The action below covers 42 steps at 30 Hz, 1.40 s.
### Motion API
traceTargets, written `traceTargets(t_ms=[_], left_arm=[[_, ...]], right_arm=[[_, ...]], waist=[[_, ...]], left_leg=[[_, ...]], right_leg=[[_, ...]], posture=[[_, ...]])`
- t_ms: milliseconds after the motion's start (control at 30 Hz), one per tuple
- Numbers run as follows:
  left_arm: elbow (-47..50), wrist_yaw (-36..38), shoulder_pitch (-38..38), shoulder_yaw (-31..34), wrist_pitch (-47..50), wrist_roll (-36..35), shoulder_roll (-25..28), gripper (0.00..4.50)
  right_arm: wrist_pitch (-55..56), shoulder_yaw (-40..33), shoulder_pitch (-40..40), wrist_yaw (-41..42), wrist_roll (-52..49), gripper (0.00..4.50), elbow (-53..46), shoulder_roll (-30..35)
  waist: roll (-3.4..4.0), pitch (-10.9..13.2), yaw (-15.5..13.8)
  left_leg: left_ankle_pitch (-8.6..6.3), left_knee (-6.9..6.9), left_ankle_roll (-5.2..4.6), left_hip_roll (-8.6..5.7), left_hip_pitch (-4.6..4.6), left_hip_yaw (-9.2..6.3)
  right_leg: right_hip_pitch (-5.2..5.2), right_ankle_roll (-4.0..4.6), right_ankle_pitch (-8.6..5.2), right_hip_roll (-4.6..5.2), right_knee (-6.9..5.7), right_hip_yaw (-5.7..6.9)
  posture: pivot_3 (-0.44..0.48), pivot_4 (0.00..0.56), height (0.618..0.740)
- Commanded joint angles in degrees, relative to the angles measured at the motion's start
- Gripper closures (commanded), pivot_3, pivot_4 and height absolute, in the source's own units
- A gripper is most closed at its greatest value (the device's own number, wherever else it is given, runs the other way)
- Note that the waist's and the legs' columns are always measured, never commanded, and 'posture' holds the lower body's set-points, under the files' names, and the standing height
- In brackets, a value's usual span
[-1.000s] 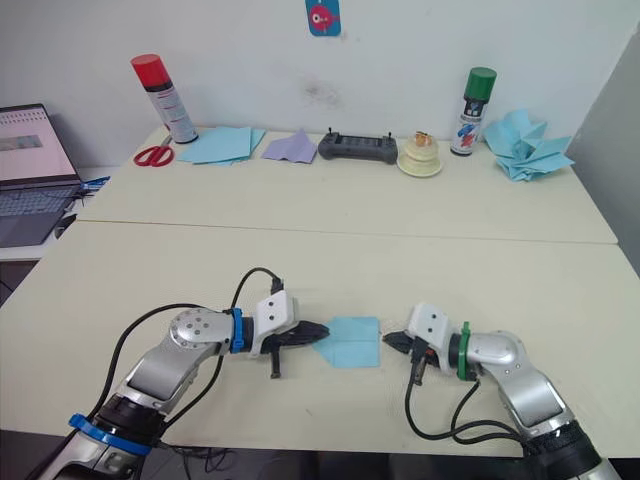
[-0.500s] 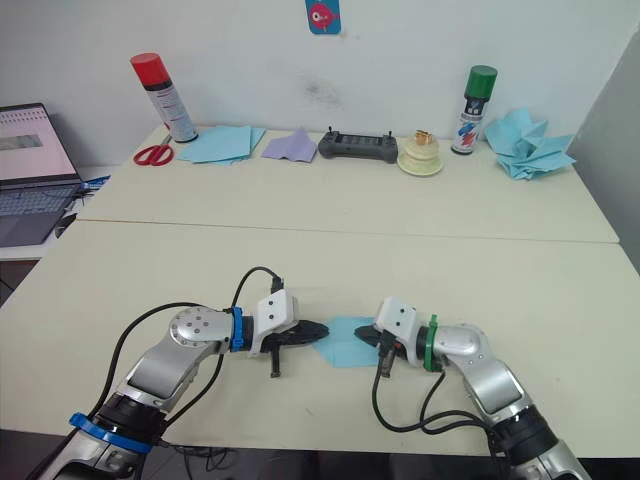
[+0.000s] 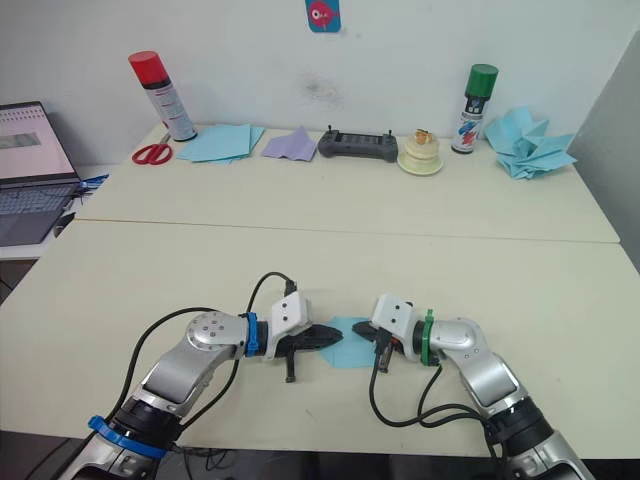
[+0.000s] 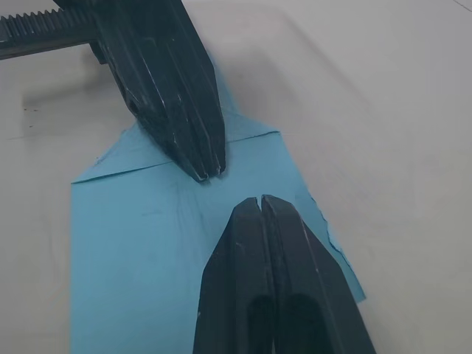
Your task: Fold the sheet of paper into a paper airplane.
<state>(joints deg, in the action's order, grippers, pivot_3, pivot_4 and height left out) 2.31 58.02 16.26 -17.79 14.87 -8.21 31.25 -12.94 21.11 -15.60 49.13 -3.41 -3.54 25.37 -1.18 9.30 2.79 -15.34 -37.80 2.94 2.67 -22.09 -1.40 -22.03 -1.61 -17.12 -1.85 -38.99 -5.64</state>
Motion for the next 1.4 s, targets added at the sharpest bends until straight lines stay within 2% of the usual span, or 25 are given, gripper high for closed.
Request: traceTargets(t_ms=[33,200,333,433,500,600,733,867,933,1033,1133,1400], left_arm=[[-1.81,0.01,-3.67,2.35,1.46,0.27,3.34,4.5],[-0.81,1.46,-7.24,4.24,0.86,-0.3,8.11,4.5],[1.45,0.33,-6.54,7.74,1.79,-3.93,7.08,4.5],[5.82,0.08,-4.85,11.11,2.75,-7.77,6.66,4.5],[8.34,1.64,-4.82,12.8,3.78,-9.87,8.21,3.97],[12.68,5.08,-6.19,15.1,5.28,-12.83,12.12,3.23],[18.48,7.31,-9.29,16.92,4.14,-14.81,15.23,2.0],[21.58,8.43,-12.4,17.26,1.28,-14.28,16.56,0.74],[20.69,7.25,-13.35,16.85,-1.65,-12.45,15.75,0.07],[19.62,5.52,-13.58,16.69,-2.51,-11.53,14.85,0.03],[21.07,5.55,-15.11,17.0,-2.83,-12.07,14.85,0.03],[21.22,5.53,-14.39,17.19,-2.85,-12.35,15.26,0.03]], right_arm=[[-0.97,-0.28,1.79,0.7,0.45,4.48,0.83,1.56],[-0.95,-0.77,1.92,0.74,0.43,4.48,0.79,1.78],[-0.23,-1.25,1.49,1.17,0.2,4.48,1.05,1.78],[1.05,-3.86,1.2,4.18,-4.71,4.48,-2.55,1.63],[2.23,-5.57,0.98,6.27,-6.81,4.5,-4.49,2.93],[5.97,-7.58,1.34,11.85,-9.18,3.92,-5.94,7.32],[14.05,-8.28,2.55,16.89,-9.67,2.55,-6.17,11.03],[20.69,-7.1,3.35,19.52,-8.22,2.53,-4.08,12.22],[16.0,-7.56,2.83,16.48,-9.84,2.53,-2.84,9.62],[7.87,-9.4,1.23,12.67,-13.79,2.53,-2.65,5.95],[1.85,-10.41,1.31,12.74,-17.76,2.53,-4.31,5.14],[-1.7,-10.74,-0.85,9.57,-16.6,2.53,-1.69,3.19]], waist=[[0.0,-0.01,0.13],[0.02,-0.04,0.53],[0.03,-0.05,0.49],[-0.02,0.15,0.47],[-0.12,0.43,0.46],[-0.14,0.8,0.37],[-0.15,0.85,0.29],[-0.17,1.07,0.19],[-0.18,1.08,0.2],[-0.16,1.12,0.21],[-0.12,1.15,0.14],[-0.12,1.15,0.12]], left_leg=[[0.0,0.0,0.0,0.01,0.02,0.0],[0.0,0.21,0.0,0.06,0.21,0.01],[0.0,0.25,0.0,0.05,0.23,0.02],[0.0,0.25,0.0,0.04,0.16,0.01],[0.0,0.25,0.0,0.04,-0.02,0.0],[0.01,0.21,0.01,0.05,-0.4,-0.05],[0.0,0.19,0.01,0.04,-0.61,-0.03],[-0.01,0.21,0.02,0.04,-0.72,-0.04],[-0.01,0.21,0.02,0.04,-0.7,-0.03],[0.0,0.17,0.02,0.04,-0.67,-0.05],[0.0,-0.01,0.02,0.04,-0.71,-0.06],[0.0,-0.05,0.02,0.03,-0.71,-0.06]], right_leg=[[0.0,0.0,0.0,0.0,0.0,0.0],[0.03,0.05,-0.03,-0.01,-0.02,-0.02],[0.04,0.06,-0.03,-0.01,-0.02,-0.01],[-0.01,0.05,-0.03,-0.01,-0.02,0.0],[-0.16,0.04,-0.02,-0.01,-0.03,0.02],[-0.4,0.05,-0.02,0.0,-0.02,0.09],[-0.56,0.16,0.02,0.06,0.04,0.11],[-0.64,0.26,-0.02,0.09,0.04,0.15],[-0.64,0.27,-0.02,0.09,0.01,0.13],[-0.62,0.27,-0.02,0.08,-0.02,0.14],[-0.61,0.26,-0.01,0.08,-0.07,0.13],[-0.6,0.23,-0.01,0.08,-0.07,0.15]], posture=[[0.0,0.15,0.74],[0.0,0.15,0.74],[0.0,0.15,0.74],[0.0,0.15,0.74],[0.0,0.15,0.74],[0.0,0.15,0.74],[0.0,0.15,0.74],[0.0,0.15,0.74],[0.0,0.15,0.74],[0.0,0.15,0.74],[0.0,0.15,0.74],[0.0,0.15,0.74]])
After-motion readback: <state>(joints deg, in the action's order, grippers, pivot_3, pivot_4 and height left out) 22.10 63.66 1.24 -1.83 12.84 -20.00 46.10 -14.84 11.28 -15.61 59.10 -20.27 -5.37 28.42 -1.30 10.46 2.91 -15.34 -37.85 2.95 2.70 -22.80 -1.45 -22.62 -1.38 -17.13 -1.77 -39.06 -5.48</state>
